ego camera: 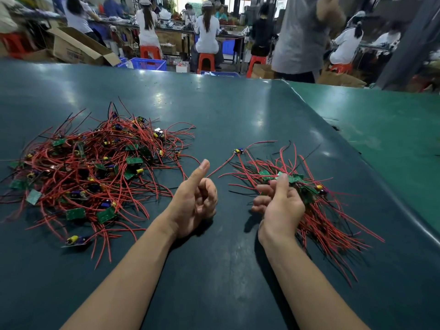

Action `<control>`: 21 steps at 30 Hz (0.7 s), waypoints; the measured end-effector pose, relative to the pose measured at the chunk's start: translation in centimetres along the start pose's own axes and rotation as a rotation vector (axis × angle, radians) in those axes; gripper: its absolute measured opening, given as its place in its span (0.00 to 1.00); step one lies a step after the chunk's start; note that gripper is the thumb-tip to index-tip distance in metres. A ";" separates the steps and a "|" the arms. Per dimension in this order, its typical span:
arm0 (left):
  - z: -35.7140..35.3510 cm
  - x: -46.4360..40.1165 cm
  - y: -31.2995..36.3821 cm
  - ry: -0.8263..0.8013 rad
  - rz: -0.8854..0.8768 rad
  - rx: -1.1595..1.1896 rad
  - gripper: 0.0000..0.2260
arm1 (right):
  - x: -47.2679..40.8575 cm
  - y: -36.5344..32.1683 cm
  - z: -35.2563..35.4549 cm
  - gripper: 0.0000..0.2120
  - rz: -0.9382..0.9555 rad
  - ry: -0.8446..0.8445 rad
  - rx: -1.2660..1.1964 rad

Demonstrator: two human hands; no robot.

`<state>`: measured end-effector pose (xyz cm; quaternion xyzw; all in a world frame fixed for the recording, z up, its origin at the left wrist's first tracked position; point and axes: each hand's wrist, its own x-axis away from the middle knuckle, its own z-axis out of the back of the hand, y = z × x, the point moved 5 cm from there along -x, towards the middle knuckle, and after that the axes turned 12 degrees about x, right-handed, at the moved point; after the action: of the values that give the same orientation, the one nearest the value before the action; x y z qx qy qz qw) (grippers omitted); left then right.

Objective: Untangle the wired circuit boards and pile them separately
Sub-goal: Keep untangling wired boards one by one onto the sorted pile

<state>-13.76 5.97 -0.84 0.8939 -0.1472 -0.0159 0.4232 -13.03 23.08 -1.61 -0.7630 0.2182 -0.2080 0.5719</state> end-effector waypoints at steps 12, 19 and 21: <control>-0.1 0.2 0.0 0.011 -0.042 0.055 0.23 | 0.5 0.7 -2.1 0.13 0.334 -0.315 0.627; -0.1 0.1 0.3 0.013 -0.026 0.099 0.21 | -1.2 0.2 -1.5 0.07 0.263 -0.200 0.601; 0.0 0.1 0.3 0.014 -0.026 0.097 0.21 | -1.8 0.0 -1.3 0.06 0.270 -0.131 0.645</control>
<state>-13.76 5.75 -0.57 0.9152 -0.1333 -0.0078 0.3801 -15.22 23.10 -1.37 -0.5192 0.2030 -0.1394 0.8184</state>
